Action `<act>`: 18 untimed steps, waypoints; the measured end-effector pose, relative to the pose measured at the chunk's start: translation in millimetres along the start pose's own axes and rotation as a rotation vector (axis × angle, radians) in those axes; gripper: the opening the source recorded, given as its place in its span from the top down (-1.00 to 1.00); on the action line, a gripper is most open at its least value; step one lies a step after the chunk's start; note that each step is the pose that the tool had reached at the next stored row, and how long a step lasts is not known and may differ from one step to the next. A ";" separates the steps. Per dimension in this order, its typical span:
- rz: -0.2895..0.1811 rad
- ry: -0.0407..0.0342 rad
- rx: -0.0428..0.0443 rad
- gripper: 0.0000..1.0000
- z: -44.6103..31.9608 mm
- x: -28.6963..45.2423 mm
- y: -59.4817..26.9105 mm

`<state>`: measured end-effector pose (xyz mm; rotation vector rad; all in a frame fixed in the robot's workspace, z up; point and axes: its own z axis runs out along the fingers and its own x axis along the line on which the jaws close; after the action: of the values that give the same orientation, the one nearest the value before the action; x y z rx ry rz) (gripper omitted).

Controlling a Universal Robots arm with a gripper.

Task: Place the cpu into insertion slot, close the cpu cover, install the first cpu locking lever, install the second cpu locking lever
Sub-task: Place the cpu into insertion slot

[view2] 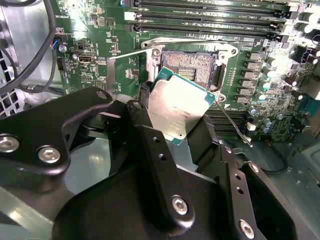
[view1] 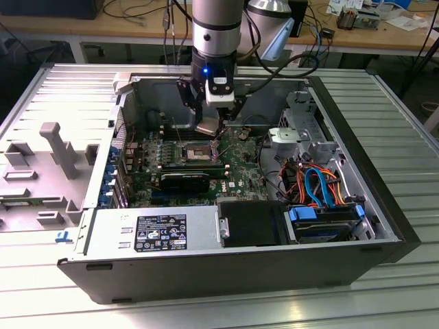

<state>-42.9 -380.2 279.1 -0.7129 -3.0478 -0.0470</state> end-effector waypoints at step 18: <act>0.048 -0.0013 -0.0008 -0.08 0.7 0.0 0.0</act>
<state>-43.0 -380.2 278.3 -0.7864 -3.0304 -0.0473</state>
